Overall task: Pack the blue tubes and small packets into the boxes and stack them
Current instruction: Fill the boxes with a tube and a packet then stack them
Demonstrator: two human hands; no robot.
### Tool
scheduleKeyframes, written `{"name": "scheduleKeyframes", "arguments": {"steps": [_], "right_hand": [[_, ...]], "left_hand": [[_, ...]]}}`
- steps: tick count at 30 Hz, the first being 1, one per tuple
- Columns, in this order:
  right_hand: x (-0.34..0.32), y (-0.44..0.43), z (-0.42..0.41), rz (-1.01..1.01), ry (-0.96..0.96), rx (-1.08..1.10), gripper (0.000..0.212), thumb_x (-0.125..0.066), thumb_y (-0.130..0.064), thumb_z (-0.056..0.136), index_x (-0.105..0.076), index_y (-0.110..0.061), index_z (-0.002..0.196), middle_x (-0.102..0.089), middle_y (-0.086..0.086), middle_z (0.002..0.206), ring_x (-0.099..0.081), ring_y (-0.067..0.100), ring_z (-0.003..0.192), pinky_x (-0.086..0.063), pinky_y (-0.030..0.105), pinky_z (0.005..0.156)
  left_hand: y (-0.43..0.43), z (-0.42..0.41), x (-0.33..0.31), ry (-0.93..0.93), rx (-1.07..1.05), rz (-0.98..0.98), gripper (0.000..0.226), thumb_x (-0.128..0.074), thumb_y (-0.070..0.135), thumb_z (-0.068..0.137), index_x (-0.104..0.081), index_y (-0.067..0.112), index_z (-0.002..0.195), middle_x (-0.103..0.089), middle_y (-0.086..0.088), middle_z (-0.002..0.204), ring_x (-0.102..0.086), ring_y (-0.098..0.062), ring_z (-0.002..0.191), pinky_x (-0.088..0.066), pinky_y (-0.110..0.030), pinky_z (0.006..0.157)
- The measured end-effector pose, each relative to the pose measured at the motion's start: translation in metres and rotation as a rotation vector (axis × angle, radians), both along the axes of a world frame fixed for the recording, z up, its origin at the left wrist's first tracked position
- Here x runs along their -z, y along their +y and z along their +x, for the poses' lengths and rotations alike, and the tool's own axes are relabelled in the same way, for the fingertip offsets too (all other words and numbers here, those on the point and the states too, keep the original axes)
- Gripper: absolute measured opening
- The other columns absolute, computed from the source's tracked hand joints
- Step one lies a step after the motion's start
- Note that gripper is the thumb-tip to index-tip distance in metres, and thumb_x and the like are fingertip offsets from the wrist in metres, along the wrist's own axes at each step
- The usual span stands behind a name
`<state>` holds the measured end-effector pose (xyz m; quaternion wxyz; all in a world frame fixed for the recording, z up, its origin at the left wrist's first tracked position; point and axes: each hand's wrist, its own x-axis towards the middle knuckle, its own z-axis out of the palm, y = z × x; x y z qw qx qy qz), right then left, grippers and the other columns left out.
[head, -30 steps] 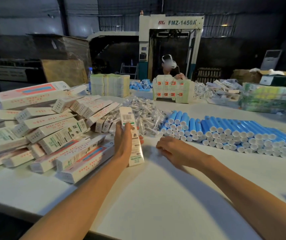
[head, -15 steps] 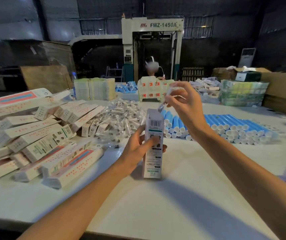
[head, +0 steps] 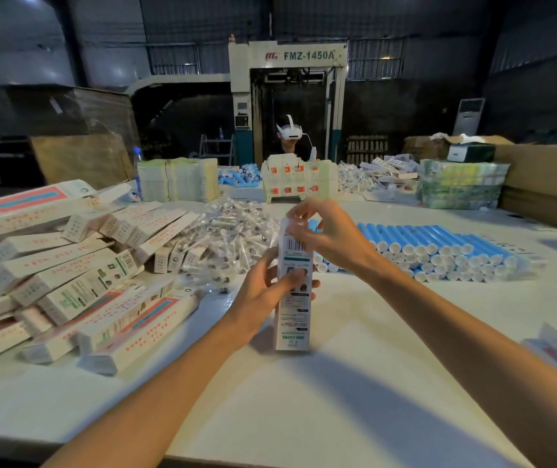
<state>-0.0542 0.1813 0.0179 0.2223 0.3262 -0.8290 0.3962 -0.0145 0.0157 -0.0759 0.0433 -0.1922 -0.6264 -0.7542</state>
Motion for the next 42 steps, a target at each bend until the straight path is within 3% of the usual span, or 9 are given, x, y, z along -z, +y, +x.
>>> {"name": "scheduleKeyframes", "arguments": {"steps": [4,7,11,18,24,31,34,38,42], "right_hand": [[0.014,0.012,0.006,-0.018,-0.041,0.028,0.024,-0.058,-0.033,0.105,-0.075,-0.017,0.109,-0.055,-0.007,0.128,-0.047,0.007,0.121,-0.039,0.022,0.100],[0.027,0.017,0.013,-0.161,-0.052,0.028,0.024,-0.058,-0.029,0.105,-0.063,-0.024,0.128,-0.053,-0.009,0.131,-0.052,0.001,0.118,-0.044,0.012,0.089],[0.049,0.022,0.021,-0.329,-0.214,-0.041,0.037,-0.063,-0.033,0.103,-0.049,-0.031,0.137,-0.064,-0.009,0.126,-0.063,0.002,0.112,-0.052,0.024,0.090],[0.070,0.020,0.026,-0.352,-0.225,-0.217,0.042,-0.063,-0.021,0.104,-0.053,-0.026,0.144,-0.071,-0.002,0.125,-0.067,0.020,0.115,-0.057,0.039,0.098],[0.066,0.023,0.021,-0.336,-0.273,-0.230,0.034,-0.065,-0.021,0.102,-0.058,-0.026,0.135,-0.071,-0.011,0.119,-0.066,0.014,0.112,-0.056,0.027,0.091],[0.056,0.025,0.019,-0.303,-0.248,-0.196,0.023,-0.057,-0.039,0.105,-0.059,-0.028,0.126,-0.068,-0.011,0.124,-0.066,0.005,0.114,-0.057,0.024,0.088],[0.035,0.027,0.011,-0.395,-0.220,-0.203,0.018,-0.058,-0.025,0.106,-0.053,-0.016,0.120,-0.074,0.000,0.112,-0.072,0.014,0.102,-0.059,0.027,0.079],[0.011,0.026,0.000,-0.160,-0.197,-0.186,0.012,-0.061,-0.014,0.104,-0.057,-0.011,0.115,-0.077,-0.001,0.097,-0.073,0.008,0.084,-0.057,0.026,0.068],[0.013,0.021,-0.006,-0.063,-0.024,-0.124,0.005,-0.062,-0.015,0.103,-0.064,-0.018,0.107,-0.074,-0.009,0.085,-0.070,0.004,0.073,-0.054,0.020,0.064]], "left_hand": [[-0.003,-0.001,-0.001,0.025,-0.064,-0.088,0.044,-0.078,0.032,0.096,-0.059,0.031,0.136,-0.076,-0.014,0.123,-0.074,-0.040,0.110,-0.056,-0.061,0.104],[-0.003,-0.001,0.000,0.046,-0.080,-0.100,0.044,-0.078,0.033,0.096,-0.061,0.033,0.136,-0.076,-0.012,0.125,-0.073,-0.039,0.114,-0.053,-0.063,0.106],[-0.002,-0.001,0.001,0.116,-0.138,-0.129,0.051,-0.076,0.032,0.095,-0.059,0.023,0.142,-0.072,-0.008,0.132,-0.066,-0.038,0.126,-0.050,-0.066,0.108],[-0.009,-0.002,-0.006,0.263,-0.182,-0.211,0.077,-0.078,0.017,0.097,-0.038,0.042,0.158,-0.072,-0.004,0.134,-0.066,-0.026,0.128,-0.061,-0.045,0.100],[-0.011,-0.006,-0.006,0.348,-0.189,-0.306,0.062,-0.076,0.022,0.097,-0.047,0.031,0.151,-0.076,-0.006,0.118,-0.073,-0.030,0.111,-0.060,-0.048,0.100],[-0.007,-0.005,-0.006,0.401,-0.210,-0.355,0.058,-0.072,0.022,0.101,-0.045,0.030,0.151,-0.074,-0.002,0.122,-0.071,-0.027,0.116,-0.059,-0.042,0.101],[-0.008,-0.005,-0.005,0.392,-0.198,-0.373,0.059,-0.071,0.021,0.101,-0.043,0.031,0.152,-0.074,0.001,0.119,-0.070,-0.026,0.116,-0.057,-0.039,0.103],[-0.010,-0.004,-0.005,0.358,-0.155,-0.360,0.061,-0.067,0.022,0.103,-0.038,0.033,0.155,-0.071,0.003,0.124,-0.067,-0.025,0.122,-0.054,-0.031,0.104],[-0.002,0.001,-0.001,0.273,-0.053,-0.301,0.088,-0.076,0.018,0.097,-0.018,0.039,0.159,-0.063,0.010,0.131,-0.072,-0.029,0.112,-0.063,-0.048,0.093]]}}
